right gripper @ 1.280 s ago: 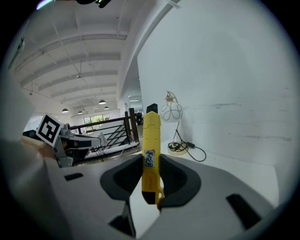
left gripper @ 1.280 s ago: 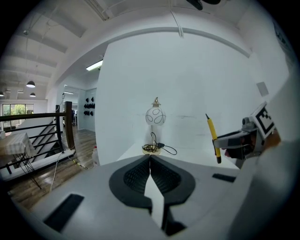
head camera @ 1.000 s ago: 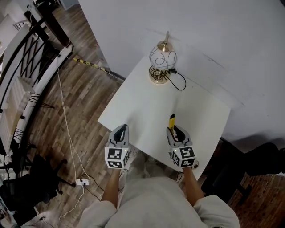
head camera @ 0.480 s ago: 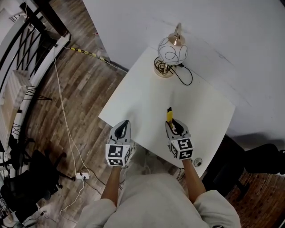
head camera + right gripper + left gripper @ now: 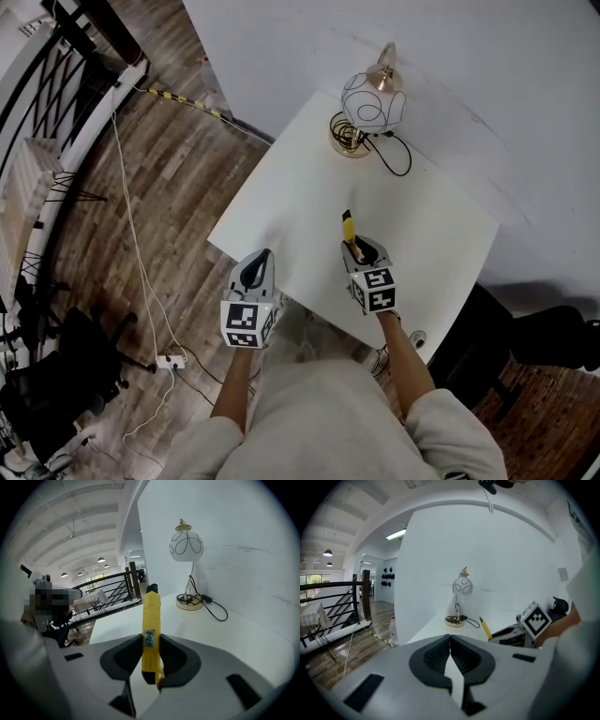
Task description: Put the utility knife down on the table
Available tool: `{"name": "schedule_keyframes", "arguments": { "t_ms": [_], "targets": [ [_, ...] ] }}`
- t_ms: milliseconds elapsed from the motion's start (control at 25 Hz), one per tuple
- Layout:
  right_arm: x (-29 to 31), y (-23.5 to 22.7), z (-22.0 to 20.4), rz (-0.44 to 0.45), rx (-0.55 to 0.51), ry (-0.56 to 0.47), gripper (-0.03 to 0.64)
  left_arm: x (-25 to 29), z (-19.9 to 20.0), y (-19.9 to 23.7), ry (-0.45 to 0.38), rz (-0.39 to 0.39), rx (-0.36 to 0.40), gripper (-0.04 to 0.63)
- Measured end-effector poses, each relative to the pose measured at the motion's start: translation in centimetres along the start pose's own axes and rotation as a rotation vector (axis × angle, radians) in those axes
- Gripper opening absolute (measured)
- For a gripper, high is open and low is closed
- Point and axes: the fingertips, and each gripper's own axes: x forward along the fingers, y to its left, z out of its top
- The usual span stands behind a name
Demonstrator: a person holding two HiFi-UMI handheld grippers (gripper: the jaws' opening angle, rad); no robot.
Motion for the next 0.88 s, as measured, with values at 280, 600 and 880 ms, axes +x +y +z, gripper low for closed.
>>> {"name": "schedule_keyframes", "arguments": {
  "t_ms": [280, 600, 880],
  "targets": [
    [2.8, -0.7, -2.1, -0.001, -0.034, 0.109, 0.109, -0.4, -0.2, 0.3, 0.000, 0.008, -0.008, 0.006],
    [5.1, -0.9, -3.7, 0.010, -0.094, 0.226, 0.109, -0.4, -0.9, 0.0, 0.003, 0.009, -0.022, 0.006],
    [6.5, -0.6, -4.3, 0.037, -0.169, 0.328, 0.109, -0.7, -1.5, 0.3, 0.012, 0.020, -0.031, 0.006]
  ]
}}
